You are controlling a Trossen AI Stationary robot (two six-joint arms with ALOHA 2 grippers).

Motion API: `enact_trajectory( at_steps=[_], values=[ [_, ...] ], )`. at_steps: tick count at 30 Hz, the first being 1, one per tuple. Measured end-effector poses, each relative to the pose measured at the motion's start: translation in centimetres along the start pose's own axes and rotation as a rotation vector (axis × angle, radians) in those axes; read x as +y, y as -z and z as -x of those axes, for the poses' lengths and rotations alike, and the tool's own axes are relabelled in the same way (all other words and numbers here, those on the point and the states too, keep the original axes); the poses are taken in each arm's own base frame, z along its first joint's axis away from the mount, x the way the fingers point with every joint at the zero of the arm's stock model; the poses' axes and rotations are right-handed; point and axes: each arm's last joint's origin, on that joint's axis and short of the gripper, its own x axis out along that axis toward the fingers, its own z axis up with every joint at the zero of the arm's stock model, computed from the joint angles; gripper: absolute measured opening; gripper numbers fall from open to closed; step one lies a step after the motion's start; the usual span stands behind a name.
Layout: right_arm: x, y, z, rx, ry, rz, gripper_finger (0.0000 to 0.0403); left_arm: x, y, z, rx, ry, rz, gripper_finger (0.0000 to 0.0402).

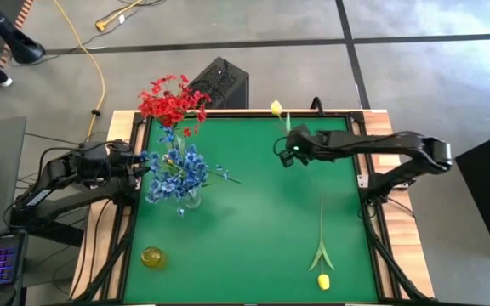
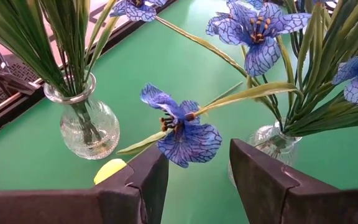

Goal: Sort flowers into vase by color
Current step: Put the top right yellow flower into the yellow vase

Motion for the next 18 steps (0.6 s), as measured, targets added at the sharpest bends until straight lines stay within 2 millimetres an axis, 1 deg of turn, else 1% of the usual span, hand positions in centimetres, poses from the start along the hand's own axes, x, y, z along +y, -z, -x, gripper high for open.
enact_trajectory(
  at_steps=[4, 7, 10, 14, 18],
  values=[
    [0.9, -0.3, 4.4, -0.217, -0.11, -0.007, 0.0015, 0.0, 0.0, 0.0, 0.001, 0.0, -0.001, 0.0158],
    [2.4, -0.1, 7.5, -0.37, -0.239, 0.008, 0.0015, 0.0, 0.0, 0.0, 0.0, 0.0, -0.001, 0.0158],
    [4.1, 0.4, 10.1, -0.515, -0.363, 0.039, 0.0015, 0.0, 0.0, 0.0, 0.0, 0.0, -0.001, 0.0158],
    [6.7, 1.2, 12.9, -0.681, -0.526, 0.11, 0.0015, 0.0, 0.0, 0.0, 0.001, 0.0, -0.001, 0.0158],
    [9.6, 2.4, 14.6, -0.831, -0.644, 0.189, 0.0015, 0.0, 0.0, 0.0, 0.001, 0.0, -0.001, 0.0158]
  ],
)
